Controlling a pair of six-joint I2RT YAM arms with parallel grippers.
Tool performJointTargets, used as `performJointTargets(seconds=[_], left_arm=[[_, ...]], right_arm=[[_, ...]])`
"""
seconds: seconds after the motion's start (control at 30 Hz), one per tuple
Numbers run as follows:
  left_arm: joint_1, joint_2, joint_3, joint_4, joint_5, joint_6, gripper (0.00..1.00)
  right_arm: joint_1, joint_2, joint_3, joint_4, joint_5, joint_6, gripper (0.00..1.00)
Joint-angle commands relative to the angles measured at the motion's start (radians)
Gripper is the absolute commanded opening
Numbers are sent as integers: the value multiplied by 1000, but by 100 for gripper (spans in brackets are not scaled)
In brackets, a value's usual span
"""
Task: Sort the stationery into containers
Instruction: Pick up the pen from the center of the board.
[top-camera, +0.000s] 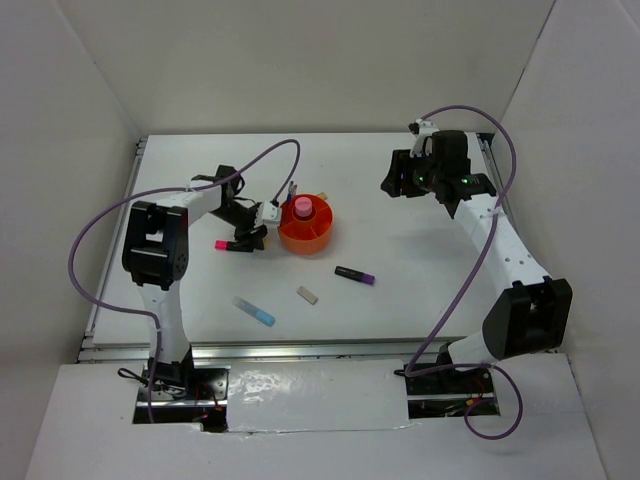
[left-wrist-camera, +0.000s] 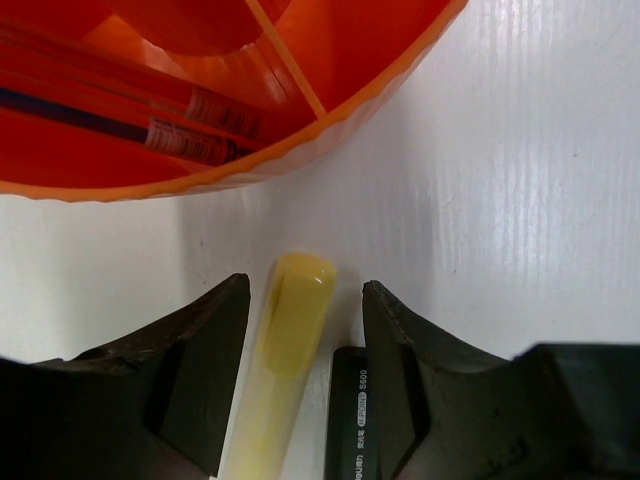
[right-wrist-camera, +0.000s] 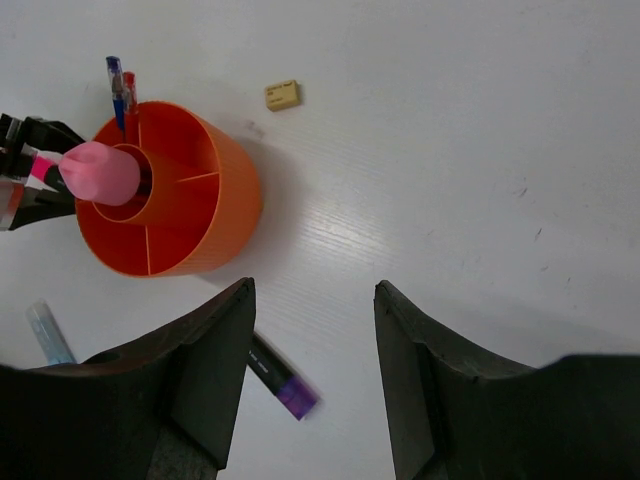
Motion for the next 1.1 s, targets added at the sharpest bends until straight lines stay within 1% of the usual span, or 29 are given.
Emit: performJointTargets(seconds=[0.0,0.17,0.27,0.3,0.33,0.37,0.43,0.47,0.5,0.53,0.6,0.63,0.67,0.7,0.77,0.8,0.83,0.87,0.9,0.93,0.97,1.0,1.03,1.07], left_arm=[[-1,20,14,-10,12,40,61],[-14,51,53,-36,-12,35,57],[-19,63,65,-42,-20,26,51],[-21,66,67,-42,-22,20,45],[-21,63,67,-38,-22,18,41],[-19,62,67,-42,-22,18,35],[-14,49,70,-47,-5,18,30],[-5,36,74,-55,29,6,26],[1,28,82,-56,49,-11,24],[7,19,108,-59,67,-26,22],[24,-7,149,-82,127,-72,16],[39,-18,196,-81,153,-100,14],[47,-39,224,-73,179,-161,10],[58,-52,247,-64,238,-198,9],[85,-73,315,-37,289,-281,4],[96,-101,329,24,309,-381,3],[116,-119,333,78,352,-442,1],[125,-142,321,150,368,-634,0],[133,-192,295,257,375,-766,0],[147,-254,218,512,382,-1012,0],[148,-283,171,640,401,-1104,0],[148,-309,69,787,414,-1210,2],[148,-337,15,1099,382,-1314,1],[148,-378,-45,1255,359,-1569,1]], right_arm=[[-7,-2,18,-5,-13,-4,58],[-7,-3,17,-5,-10,-6,58],[-9,-5,17,-5,-9,-7,58],[-9,-5,15,-6,-9,-7,58],[-12,-5,15,-6,-9,-6,58],[-11,-5,15,-5,-9,-6,57],[-11,-5,17,-5,-9,-6,57],[-14,-5,18,-5,-10,-4,57],[-14,-6,18,-3,-12,-4,57],[-14,-5,18,-5,-12,-2,57],[-12,-6,18,-3,-12,-1,57],[-12,-11,18,-2,-13,2,57],[-12,-9,17,-2,-13,2,57],[-14,-12,15,-3,-15,2,57],[-14,-17,12,-3,-15,1,57],[-14,-20,12,-6,-15,-1,57],[-14,-19,17,-9,-18,-2,57],[-17,-17,21,-17,-18,-4,57],[-20,-14,24,-26,-19,-4,57],[-23,-12,26,-31,-26,-2,57],[-23,-12,26,-31,-29,-2,57],[-24,-11,24,-29,-29,-2,57],[-26,-11,23,-29,-29,1,57],[-26,-11,20,-25,-29,7,57]])
